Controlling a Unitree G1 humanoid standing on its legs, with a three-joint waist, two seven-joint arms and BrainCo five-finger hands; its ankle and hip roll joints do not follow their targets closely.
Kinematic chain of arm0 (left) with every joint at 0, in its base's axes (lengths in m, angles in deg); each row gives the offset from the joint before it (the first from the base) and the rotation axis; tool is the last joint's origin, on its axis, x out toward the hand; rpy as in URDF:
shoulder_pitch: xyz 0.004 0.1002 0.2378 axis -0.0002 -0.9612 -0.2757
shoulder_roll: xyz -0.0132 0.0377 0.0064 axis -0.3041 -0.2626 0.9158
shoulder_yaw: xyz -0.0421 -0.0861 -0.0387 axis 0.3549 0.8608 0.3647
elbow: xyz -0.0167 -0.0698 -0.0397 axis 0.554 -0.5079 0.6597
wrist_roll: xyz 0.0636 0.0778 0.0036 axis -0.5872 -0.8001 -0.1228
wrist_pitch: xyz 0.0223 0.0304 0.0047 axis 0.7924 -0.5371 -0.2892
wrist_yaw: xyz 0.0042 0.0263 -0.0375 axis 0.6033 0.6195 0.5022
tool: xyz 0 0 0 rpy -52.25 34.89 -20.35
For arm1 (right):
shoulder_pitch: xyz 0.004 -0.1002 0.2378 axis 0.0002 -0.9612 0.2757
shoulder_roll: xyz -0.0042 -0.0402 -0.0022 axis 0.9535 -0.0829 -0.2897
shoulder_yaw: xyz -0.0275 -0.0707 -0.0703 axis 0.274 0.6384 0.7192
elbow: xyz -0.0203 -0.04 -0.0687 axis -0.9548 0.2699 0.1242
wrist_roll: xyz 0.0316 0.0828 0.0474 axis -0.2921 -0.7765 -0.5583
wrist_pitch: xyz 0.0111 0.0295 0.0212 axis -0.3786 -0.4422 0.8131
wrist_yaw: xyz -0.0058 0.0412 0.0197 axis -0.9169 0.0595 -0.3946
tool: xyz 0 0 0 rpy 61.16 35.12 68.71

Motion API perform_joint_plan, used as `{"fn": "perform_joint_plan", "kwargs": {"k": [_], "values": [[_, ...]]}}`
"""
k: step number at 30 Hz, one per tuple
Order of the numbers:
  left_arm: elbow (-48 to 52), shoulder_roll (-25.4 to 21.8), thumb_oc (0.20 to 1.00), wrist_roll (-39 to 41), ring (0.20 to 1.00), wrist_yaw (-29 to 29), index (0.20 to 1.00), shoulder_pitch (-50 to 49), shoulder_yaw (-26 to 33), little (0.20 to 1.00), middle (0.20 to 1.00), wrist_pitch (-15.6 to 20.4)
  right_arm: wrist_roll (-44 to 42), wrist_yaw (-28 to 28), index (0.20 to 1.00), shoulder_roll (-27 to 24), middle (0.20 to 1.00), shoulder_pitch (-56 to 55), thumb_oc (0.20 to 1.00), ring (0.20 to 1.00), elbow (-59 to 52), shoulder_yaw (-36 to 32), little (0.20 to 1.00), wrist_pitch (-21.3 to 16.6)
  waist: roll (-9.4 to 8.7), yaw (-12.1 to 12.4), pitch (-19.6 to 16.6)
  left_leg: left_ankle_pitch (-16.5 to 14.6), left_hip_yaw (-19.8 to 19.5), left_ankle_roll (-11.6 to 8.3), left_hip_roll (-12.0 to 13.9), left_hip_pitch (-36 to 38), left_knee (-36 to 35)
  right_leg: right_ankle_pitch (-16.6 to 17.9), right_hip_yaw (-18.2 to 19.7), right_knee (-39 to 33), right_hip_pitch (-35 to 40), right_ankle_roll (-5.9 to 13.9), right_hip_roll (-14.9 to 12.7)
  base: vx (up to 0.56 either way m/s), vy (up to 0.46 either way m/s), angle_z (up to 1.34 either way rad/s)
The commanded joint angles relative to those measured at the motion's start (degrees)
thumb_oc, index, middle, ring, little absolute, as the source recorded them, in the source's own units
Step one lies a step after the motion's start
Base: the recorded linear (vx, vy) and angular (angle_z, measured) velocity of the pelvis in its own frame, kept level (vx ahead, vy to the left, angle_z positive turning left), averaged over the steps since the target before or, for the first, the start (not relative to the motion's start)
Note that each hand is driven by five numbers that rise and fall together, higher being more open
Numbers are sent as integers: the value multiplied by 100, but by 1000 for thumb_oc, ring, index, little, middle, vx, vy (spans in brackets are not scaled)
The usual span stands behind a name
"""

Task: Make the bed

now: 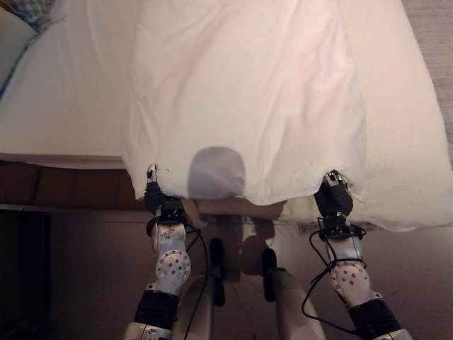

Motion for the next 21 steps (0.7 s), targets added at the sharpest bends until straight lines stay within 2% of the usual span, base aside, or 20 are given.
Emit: {"fn": "perform_joint_plan", "kwargs": {"k": [1,2,3,5,6,8,9,10,11,12,13,14,16,17,18,19,20,21], "values": [[673,60,200,-270,200,-97,200,-357,193,200,200,387,381,-331,200,-262,200,-60,200,200,-376,39,200,-63,-126,138,-347,-550,-741,140,248,-206,270,1039,128,-1435,123,356,293,50,32,-25],[674,60,200,-270,200,-97,200,-357,193,200,200,387,381,-331,200,-262,200,-60,200,200,-376,39,200,-63,-126,137,-350,-547,-741,140,247,-209,267,1040,128,-1435,119,356,292,82,117,-27],[723,5,200,-363,200,-5,200,-329,300,200,200,490,365,-296,200,-256,200,14,200,200,-264,82,200,-78,-138,248,-356,25,-1145,63,780,-51,-490,876,179,-1085,-38,332,303,74,166,-17],[642,-62,200,-425,200,85,200,-287,471,200,200,585,416,-270,200,-258,200,30,200,200,-167,34,200,-102,-125,362,-367,436,-1314,-97,1160,23,-1081,744,200,-808,-154,376,288,80,272,-26],[596,-93,200,-416,200,130,200,-253,553,200,200,659,405,-252,200,-271,200,24,200,200,-120,16,200,-124,-110,394,-373,561,-1254,-197,1316,54,-1449,674,201,-724,-189,415,250,51,302,-15],[452,-115,200,-437,200,188,200,-181,660,200,200,702,440,-213,200,-256,200,-3,200,200,-56,-34,200,-189,-36,414,-367,502,-1016,-315,1387,78,-1608,658,105,-685,-223,512,89,11,360,8],[359,-125,200,-401,200,210,200,-114,695,200,200,759,431,-215,200,-261,200,-14,200,200,-36,-31,200,-173,34,418,-346,452,-983,-316,1278,116,-1608,756,116,-752,-216,611,1,-47,450,5],[253,-182,200,-449,200,270,200,-29,751,200,200,817,415,-223,200,-233,200,33,200,200,53,-27,200,-169,41,480,-271,467,-1241,-315,1124,128,-1547,886,209,-837,-267,680,-34,-76,486,-5],[212,-188,200,-390,200,322,200,3,765,200,200,867,405,-216,200,-211,200,13,200,200,26,2,200,-178,20,465,-231,367,-1285,-263,982,44,-1371,1016,281,-963,-265,744,-130,-66,507,-17],[122,-181,200,-346,200,418,200,81,786,200,200,911,399,-209,200,-169,200,-15,200,200,-4,-7,200,-187,-14,417,-213,202,-1247,-207,800,-108,-1127,1176,382,-1233,-185,852,-307,-46,586,-22],[86,-197,200,-467,200,499,200,131,757,200,200,896,451,-184,200,-155,200,-48,200,200,-15,-45,200,-198,-12,375,-134,-59,-1103,-140,482,-363,-523,1437,452,-1571,-45,1008,-603,-1,649,-26],[30,-227,200,-490,200,487,200,134,750,200,200,877,527,-150,200,-153,200,-61,200,200,-1,-99,200,-182,16,358,-146,-204,-1008,-83,271,-510,-271,1635,492,-1838,11,1080,-791,36,670,1],[-8,-215,200,-527,200,509,200,43,698,200,200,816,498,-170,200,-86,200,-122,200,200,3,-178,200,-179,84,321,-166,-421,-819,69,15,-496,-205,1995,474,-2465,235,1082,-1180,74,648,30],[0,-272,200,-624,200,556,200,9,732,200,200,800,594,-152,200,-67,200,-92,200,200,43,-176,200,-170,66,337,-184,-451,-721,104,-11,-514,-180,2139,280,-2601,183,1059,-1207,47,546,12],[-1,-345,200,-780,200,633,200,-42,796,200,200,780,725,-129,200,-49,200,-38,200,200,82,-110,200,-138,44,416,-179,-519,-591,121,35,-469,-169,2125,-134,-2668,148,1044,-1154,1,432,-26],[-19,-348,200,-842,200,731,200,-41,842,200,200,801,702,-129,200,-23,200,-17,200,200,101,-54,200,-103,-4,424,-193,-474,-528,159,-20,-480,-201,1944,-281,-2452,151,974,-968,-5,248,-37],[-18,-348,200,-843,200,732,200,-41,842,200,200,801,702,-129,200,-23,200,-16,200,200,101,-54,200,-103,-5,423,-198,-472,-528,159,-21,-485,-202,1943,-281,-2450,144,974,-970,-54,335,-58],[-105,-307,200,-875,200,854,200,66,873,200,200,869,695,-168,200,-20,200,5,200,200,198,132,200,-58,-44,354,-179,-394,-488,229,-148,-400,-422,1516,-173,-2053,83,815,-419,-38,288,-48]]}}
